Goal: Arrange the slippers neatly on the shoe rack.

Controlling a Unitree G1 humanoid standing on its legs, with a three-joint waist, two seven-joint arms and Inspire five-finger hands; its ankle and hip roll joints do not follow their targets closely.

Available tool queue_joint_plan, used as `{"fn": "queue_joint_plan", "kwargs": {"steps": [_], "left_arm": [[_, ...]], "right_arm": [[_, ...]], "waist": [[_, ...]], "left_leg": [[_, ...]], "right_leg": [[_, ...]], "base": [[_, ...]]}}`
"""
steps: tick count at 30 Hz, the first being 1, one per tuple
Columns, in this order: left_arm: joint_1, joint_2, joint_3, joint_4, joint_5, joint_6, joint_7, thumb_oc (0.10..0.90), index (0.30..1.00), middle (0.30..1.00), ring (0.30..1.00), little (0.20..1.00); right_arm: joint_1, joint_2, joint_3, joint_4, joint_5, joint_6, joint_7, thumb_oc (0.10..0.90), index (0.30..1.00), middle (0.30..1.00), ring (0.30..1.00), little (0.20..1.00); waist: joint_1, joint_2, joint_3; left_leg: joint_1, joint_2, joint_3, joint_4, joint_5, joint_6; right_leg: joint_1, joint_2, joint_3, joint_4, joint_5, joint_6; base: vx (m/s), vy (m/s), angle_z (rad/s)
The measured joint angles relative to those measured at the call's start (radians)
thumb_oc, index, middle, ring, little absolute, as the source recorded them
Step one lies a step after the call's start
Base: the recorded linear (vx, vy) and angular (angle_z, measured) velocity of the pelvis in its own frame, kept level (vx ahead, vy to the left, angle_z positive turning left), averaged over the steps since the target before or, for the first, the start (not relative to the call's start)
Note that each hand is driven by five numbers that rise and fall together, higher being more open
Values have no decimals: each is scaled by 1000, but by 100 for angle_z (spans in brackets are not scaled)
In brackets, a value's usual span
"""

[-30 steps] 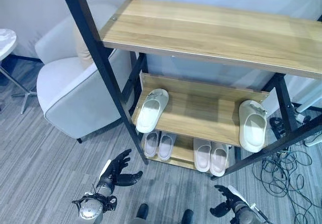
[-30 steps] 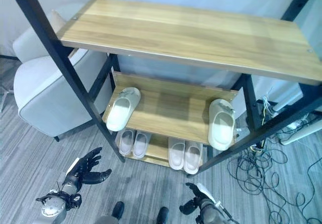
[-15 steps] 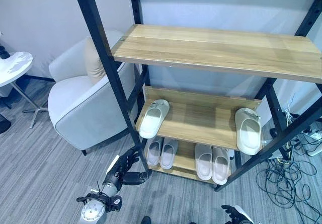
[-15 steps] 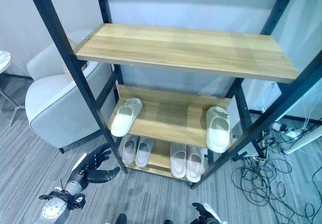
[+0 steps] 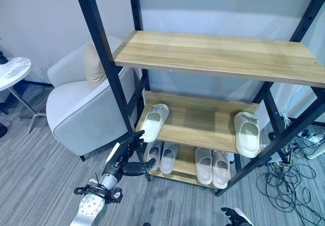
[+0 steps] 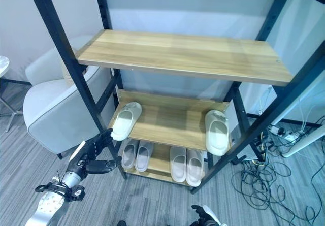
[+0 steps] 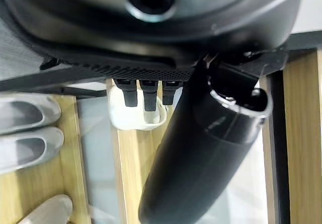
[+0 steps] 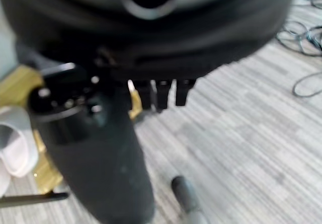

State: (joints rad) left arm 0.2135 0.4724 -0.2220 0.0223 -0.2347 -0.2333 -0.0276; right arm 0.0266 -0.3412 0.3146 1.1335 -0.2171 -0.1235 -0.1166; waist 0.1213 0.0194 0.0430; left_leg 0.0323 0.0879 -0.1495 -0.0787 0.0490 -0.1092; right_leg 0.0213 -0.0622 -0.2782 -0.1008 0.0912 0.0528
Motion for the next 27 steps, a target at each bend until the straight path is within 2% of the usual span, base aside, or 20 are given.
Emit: {"fn": "queue_joint_plan", "kwargs": {"steps": [7, 12, 20, 27], "left_arm": [[-86, 53, -7, 1, 227, 0, 76, 800, 900, 900, 900, 900], [-164, 68, -14, 2, 318, 0, 99, 800, 900, 900, 900, 900], [-302, 125, -65, 29, 473, 0, 122, 800, 900, 900, 900, 900], [-487, 220, -135, 100, 653, 3, 154, 800, 900, 900, 900, 900]], "right_arm": [[5, 1, 2, 0, -12, 0, 0, 800, 900, 900, 900, 900], [6, 3, 4, -2, -17, 0, 0, 800, 900, 900, 900, 900], [3, 3, 13, -11, -25, 0, 2, 800, 900, 900, 900, 900], [2, -1, 33, -39, -41, 0, 6, 800, 900, 900, 900, 900]], "waist": [[0, -25, -15], [-3, -43, -26], [-37, -45, -26], [-60, -54, -21]], "left_leg": [[0, 0, 7, -4, 0, 0], [1, 0, 29, -10, 0, 2], [2, 1, 46, -11, 0, 3], [-5, 0, 61, -11, 0, 3]], "right_leg": [[-6, 1, 8, 0, 1, 0], [-18, 0, 28, 0, 5, 0], [-26, 3, 41, 0, 9, -1], [-42, 4, 60, 0, 18, 0]], "base": [[13, 39, -3], [20, 33, -11], [14, 19, -6], [-3, 28, -7]]}}
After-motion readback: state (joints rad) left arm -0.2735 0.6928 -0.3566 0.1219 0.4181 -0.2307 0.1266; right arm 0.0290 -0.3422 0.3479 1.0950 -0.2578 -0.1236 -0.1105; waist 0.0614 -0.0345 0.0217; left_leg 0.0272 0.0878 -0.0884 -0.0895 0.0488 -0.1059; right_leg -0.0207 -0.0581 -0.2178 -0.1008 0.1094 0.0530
